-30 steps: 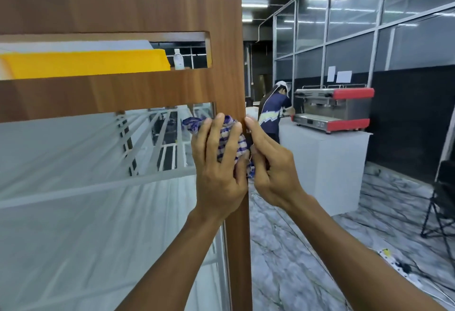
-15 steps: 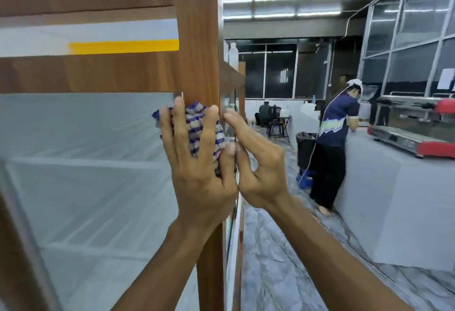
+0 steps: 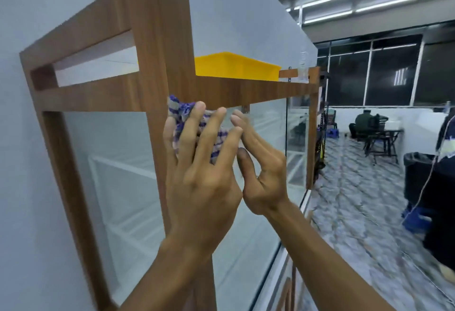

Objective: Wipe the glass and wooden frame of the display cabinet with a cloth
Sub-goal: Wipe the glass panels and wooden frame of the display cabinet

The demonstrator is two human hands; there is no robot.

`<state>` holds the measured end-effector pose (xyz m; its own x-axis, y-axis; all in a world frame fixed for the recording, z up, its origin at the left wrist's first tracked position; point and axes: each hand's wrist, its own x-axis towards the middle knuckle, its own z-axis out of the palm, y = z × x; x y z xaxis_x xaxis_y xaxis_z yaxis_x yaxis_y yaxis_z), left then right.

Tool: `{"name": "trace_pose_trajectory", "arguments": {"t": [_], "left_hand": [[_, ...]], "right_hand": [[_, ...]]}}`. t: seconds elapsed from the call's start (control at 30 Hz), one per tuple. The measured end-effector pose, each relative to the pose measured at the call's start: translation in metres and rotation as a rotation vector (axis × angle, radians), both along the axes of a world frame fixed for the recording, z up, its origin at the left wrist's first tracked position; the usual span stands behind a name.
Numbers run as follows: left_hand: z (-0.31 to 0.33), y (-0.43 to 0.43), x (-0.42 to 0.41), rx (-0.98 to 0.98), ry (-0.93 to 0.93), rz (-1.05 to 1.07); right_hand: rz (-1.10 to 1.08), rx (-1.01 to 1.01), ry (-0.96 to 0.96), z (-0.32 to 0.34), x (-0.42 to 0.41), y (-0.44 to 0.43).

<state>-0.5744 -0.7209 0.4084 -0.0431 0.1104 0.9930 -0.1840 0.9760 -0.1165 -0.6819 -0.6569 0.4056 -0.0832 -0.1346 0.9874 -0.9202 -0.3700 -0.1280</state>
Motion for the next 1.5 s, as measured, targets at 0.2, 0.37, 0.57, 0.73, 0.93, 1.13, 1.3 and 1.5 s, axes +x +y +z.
{"name": "trace_pose_trajectory", "arguments": {"t": [0.2, 0.37, 0.57, 0.73, 0.93, 1.13, 1.3, 1.5], "left_hand": [[-0.002, 0.014, -0.061, 0.156, -0.037, -0.026], [-0.011, 0.004, -0.091, 0.160, 0.096, 0.023], [-0.022, -0.029, -0.103, 0.090, 0.203, 0.395], [-0.049, -0.030, -0.110, 0.195, 0.025, 0.863], [-0.034, -0.032, -0.096, 0.215, 0.031, 1.058], [-0.043, -0.031, -0.104, 0.161, -0.115, 1.110], [-0.021, -0.039, -0.110, 0.223, 0.020, 1.124], [-0.035, -0.036, -0.097, 0.153, -0.092, 1.151]], "right_hand": [[0.110, 0.016, -0.014, 0.003, -0.060, -0.001], [0.222, 0.027, 0.038, 0.007, -0.091, -0.018], [0.274, -0.050, 0.217, 0.007, -0.121, -0.051], [0.323, 0.009, 0.347, -0.004, -0.142, -0.077], [0.179, 0.067, 0.468, -0.018, -0.146, -0.099], [0.158, 0.013, 0.411, -0.020, -0.141, -0.106], [0.140, -0.003, 0.372, -0.021, -0.136, -0.108], [0.129, -0.026, 0.307, -0.020, -0.145, -0.110]]}}
